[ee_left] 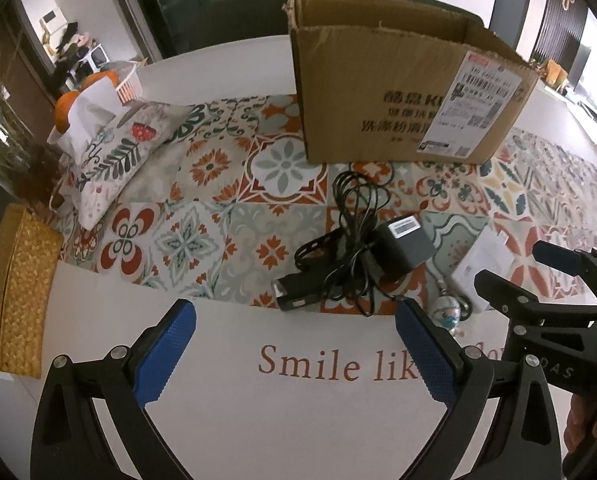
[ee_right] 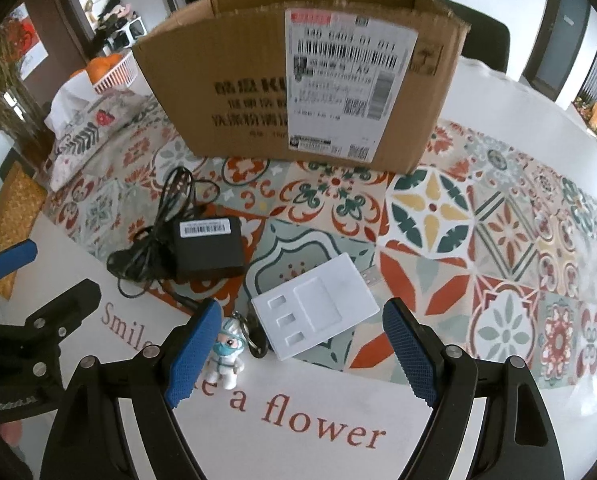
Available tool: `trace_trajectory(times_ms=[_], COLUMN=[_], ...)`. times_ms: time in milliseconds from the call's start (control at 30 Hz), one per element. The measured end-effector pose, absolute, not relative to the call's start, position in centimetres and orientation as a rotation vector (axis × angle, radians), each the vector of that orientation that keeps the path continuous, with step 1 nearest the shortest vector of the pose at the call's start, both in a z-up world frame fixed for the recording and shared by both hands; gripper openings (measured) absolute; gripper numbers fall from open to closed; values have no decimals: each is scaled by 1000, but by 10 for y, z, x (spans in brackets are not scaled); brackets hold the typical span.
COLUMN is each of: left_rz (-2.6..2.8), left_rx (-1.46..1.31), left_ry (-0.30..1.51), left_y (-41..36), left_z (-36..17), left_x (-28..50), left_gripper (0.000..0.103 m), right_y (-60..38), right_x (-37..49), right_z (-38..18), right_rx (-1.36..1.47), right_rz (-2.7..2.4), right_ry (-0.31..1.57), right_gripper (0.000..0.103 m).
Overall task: Organize rigid objects
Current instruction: 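Grasp the white plug adapter with the right gripper while the left grasps the doll keychain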
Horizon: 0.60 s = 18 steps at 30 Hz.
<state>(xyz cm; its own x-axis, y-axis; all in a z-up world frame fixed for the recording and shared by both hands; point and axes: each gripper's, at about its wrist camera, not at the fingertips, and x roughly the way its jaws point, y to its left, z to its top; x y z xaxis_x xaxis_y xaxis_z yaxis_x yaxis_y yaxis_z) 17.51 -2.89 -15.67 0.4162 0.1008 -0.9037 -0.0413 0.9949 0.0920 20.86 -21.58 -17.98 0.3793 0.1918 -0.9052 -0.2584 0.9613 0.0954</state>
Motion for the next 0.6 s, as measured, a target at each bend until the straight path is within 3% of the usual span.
trace_trajectory(times_ms=[600], left_rz=[126], left_rx=[79], left_ry=[1169], left_y=[-30], left_z=[-178], left_x=[185], left_gripper=[102], right_y=[-211], right_x=[227], right_z=[-216], right_rx=[-77], right_rz=[286], right_ry=[1173], right_gripper=[84])
